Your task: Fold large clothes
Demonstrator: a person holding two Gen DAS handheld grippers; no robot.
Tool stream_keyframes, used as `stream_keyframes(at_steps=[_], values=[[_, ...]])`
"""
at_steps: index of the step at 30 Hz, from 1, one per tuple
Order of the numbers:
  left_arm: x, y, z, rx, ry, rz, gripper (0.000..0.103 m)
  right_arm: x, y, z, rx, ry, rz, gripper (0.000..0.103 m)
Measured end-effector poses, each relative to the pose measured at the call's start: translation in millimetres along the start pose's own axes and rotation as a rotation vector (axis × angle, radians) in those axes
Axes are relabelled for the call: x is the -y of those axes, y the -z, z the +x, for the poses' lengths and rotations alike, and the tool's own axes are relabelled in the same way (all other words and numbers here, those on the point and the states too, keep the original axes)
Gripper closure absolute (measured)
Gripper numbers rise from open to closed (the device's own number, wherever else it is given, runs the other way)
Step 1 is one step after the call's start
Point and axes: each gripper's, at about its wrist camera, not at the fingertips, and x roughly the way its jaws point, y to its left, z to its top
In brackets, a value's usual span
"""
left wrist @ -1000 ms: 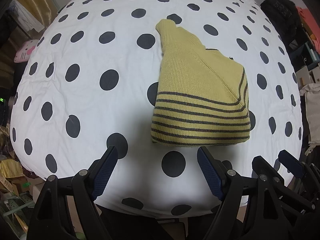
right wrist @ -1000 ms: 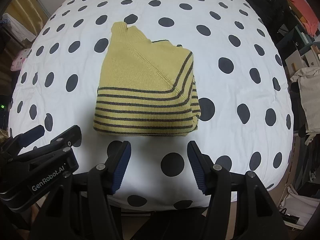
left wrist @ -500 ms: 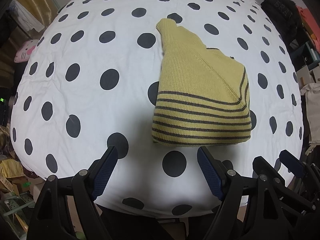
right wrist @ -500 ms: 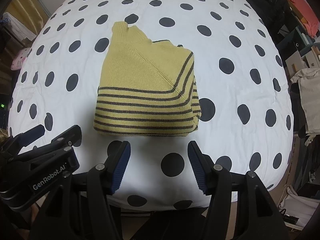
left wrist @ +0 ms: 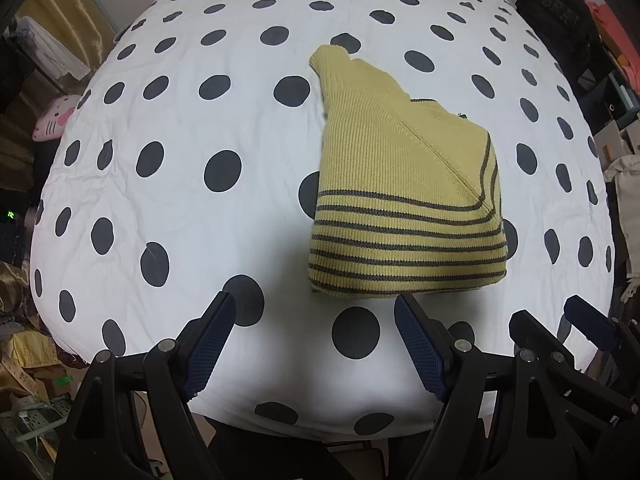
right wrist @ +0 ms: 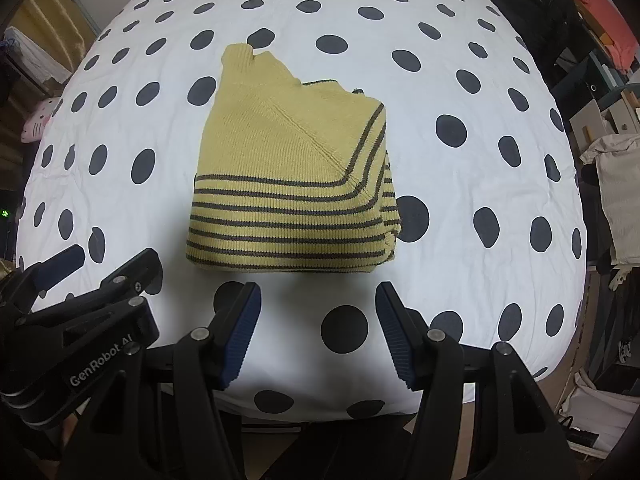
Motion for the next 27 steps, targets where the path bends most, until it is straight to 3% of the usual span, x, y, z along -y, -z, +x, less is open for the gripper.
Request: stream_keyframes(at_steps=[27], values=[[0.6, 0.0, -2.4, 0.018, -0.010, 0.011, 0.021, 1.2, 0.2, 1.0, -0.001, 0.000, -0.001, 0.042]])
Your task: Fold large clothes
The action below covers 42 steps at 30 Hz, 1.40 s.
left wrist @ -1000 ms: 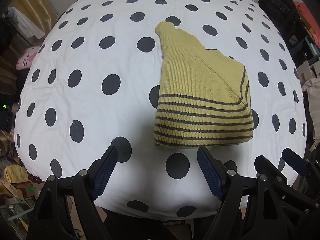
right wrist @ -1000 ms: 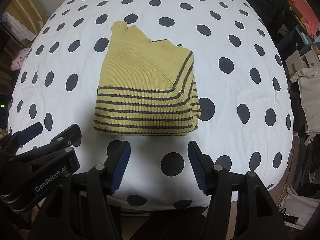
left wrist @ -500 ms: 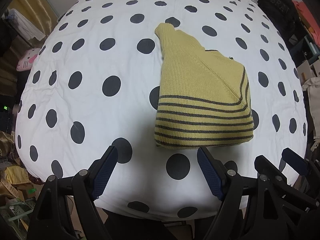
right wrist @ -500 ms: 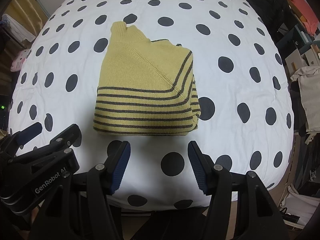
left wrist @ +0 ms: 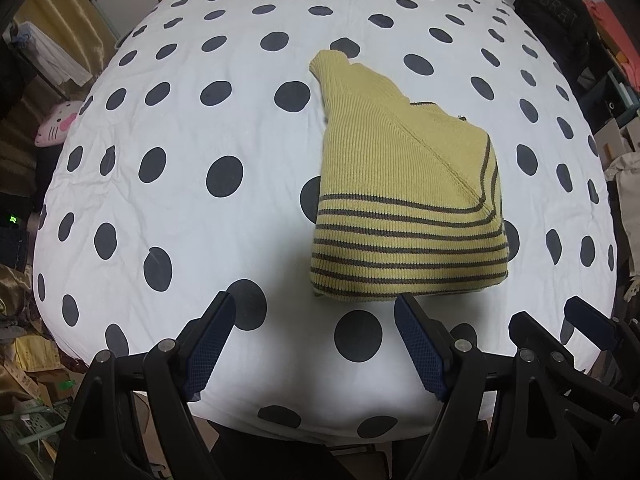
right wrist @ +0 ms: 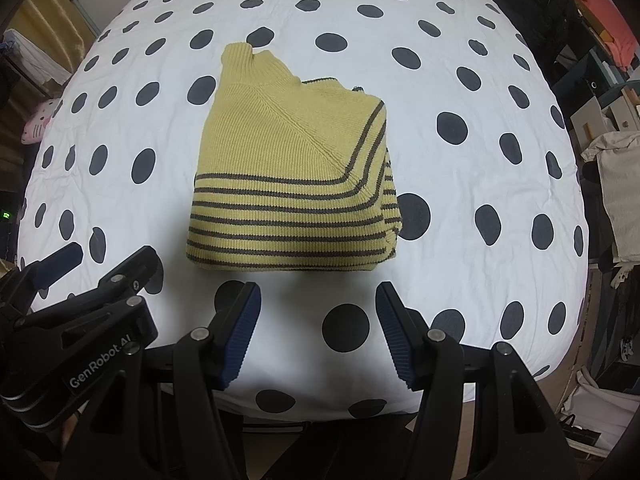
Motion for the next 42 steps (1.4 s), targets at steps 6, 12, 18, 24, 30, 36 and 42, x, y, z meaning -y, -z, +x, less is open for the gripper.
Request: stream_keyframes(at_steps=[6, 12, 18, 24, 30, 36, 42], values=[[-0.7, -0.4, 0.6, -0.001, 0.001, -0.002, 0.021, -1.6, 0.5, 0.5, 0.000, 0.000, 0.001, 0.042], [-2.2, -0.7, 1.2, -0.004, 0.001, -0.005, 0.021, -3.3, -0.1, 1.0, -0.004, -0.001, 0.002, 0.042], [-2.9, -1.1, 1.7, -0.005, 0.000, -0.009, 0.021, -4.1, 0.5, 0.9, -0.004, -0.001, 0.003, 0.042], [-4.4, -1.4, 3.3, -0.009, 0.000, -0.019, 0.021, -5.5, -2.8, 2.7, -0.007, -0.004, -0.010, 0.042], [-3.9, -1.5, 3.7, -0.010, -0.001, -0.019, 0.021, -4.2, -5.2, 4.0, -0.010, -0.006, -0.012, 0.042], [-2.8, -3.9, 4.2, -0.010, 0.001, -0.018, 0.021, -4.3, -5.0, 3.9, -0.010, -0.005, -0.013, 0.042], [-2.2, -4.8, 2.7, -0.008, 0.001, -0.019, 0.021, -0.3, -7.8, 4.7, -0.008, -0.003, -0.018, 0.042]])
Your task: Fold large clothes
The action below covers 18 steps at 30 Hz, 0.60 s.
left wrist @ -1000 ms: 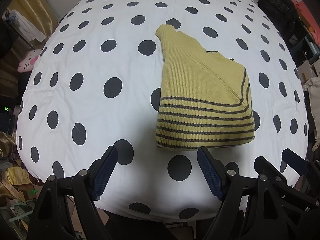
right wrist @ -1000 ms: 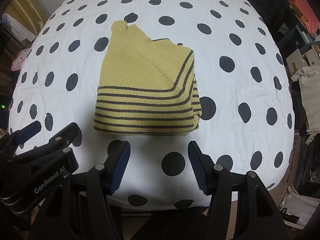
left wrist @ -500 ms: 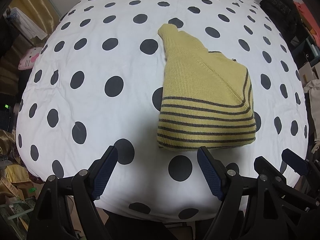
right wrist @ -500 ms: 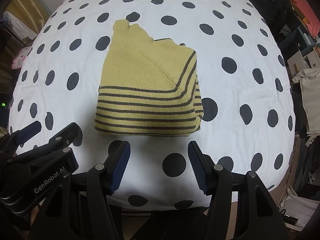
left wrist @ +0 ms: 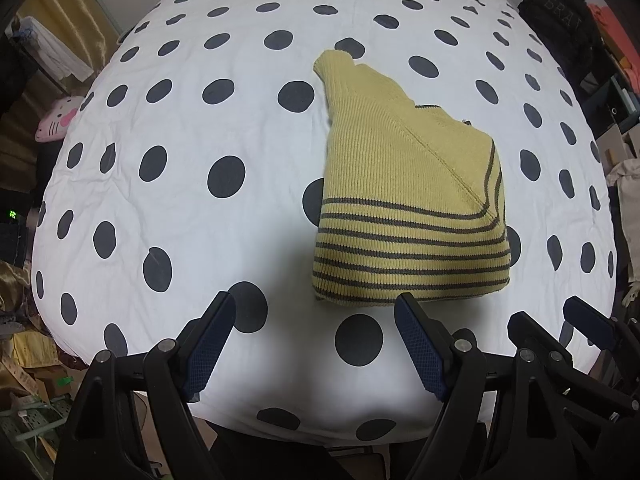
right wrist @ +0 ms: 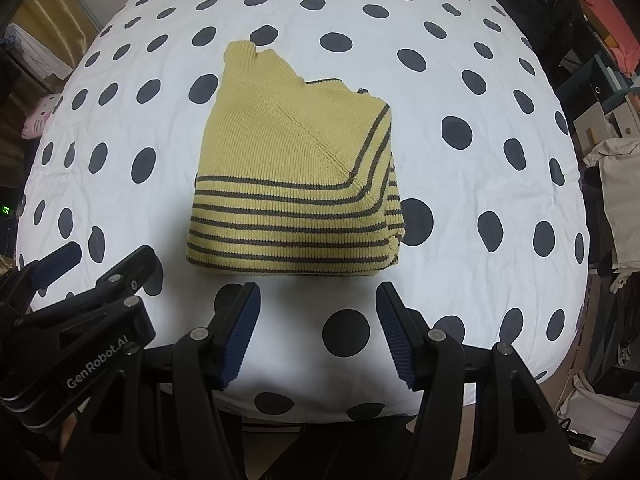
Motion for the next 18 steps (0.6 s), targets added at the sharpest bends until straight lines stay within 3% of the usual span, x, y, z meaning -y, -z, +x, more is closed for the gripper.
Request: stream_keyframes(at_steps=[18], values=[[0.4, 0.4, 2.7, -0.006, 0.004, -0.002, 0.021, 1.0, -1.1, 0.7, -0.004, 0.004, -0.004, 0.042]])
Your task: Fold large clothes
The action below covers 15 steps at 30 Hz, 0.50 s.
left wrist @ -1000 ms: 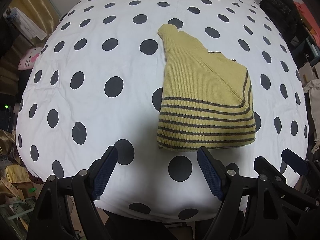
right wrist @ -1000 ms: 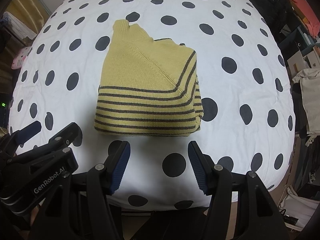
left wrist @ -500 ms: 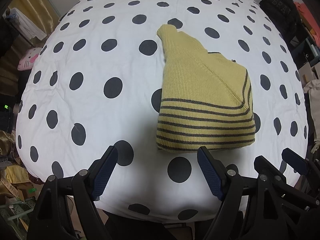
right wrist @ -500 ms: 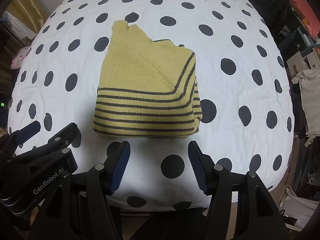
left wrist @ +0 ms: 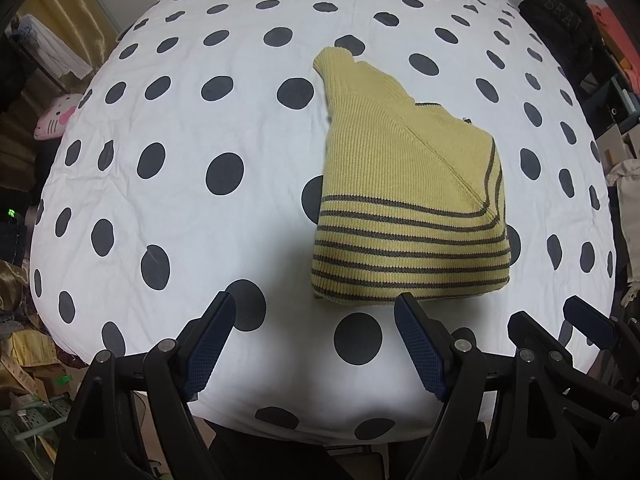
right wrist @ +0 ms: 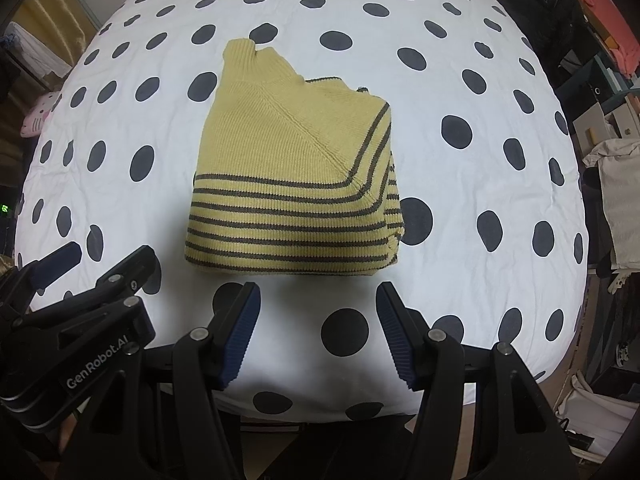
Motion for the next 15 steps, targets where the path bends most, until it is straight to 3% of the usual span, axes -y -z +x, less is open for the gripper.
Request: stream_keyframes(at_steps=[15], values=[[-1.0, 0.2, 1.6, -0.006, 0.002, 0.001, 0.021, 1.5, 0.7, 1.2, -0.005, -0.002, -0.002, 0.042]])
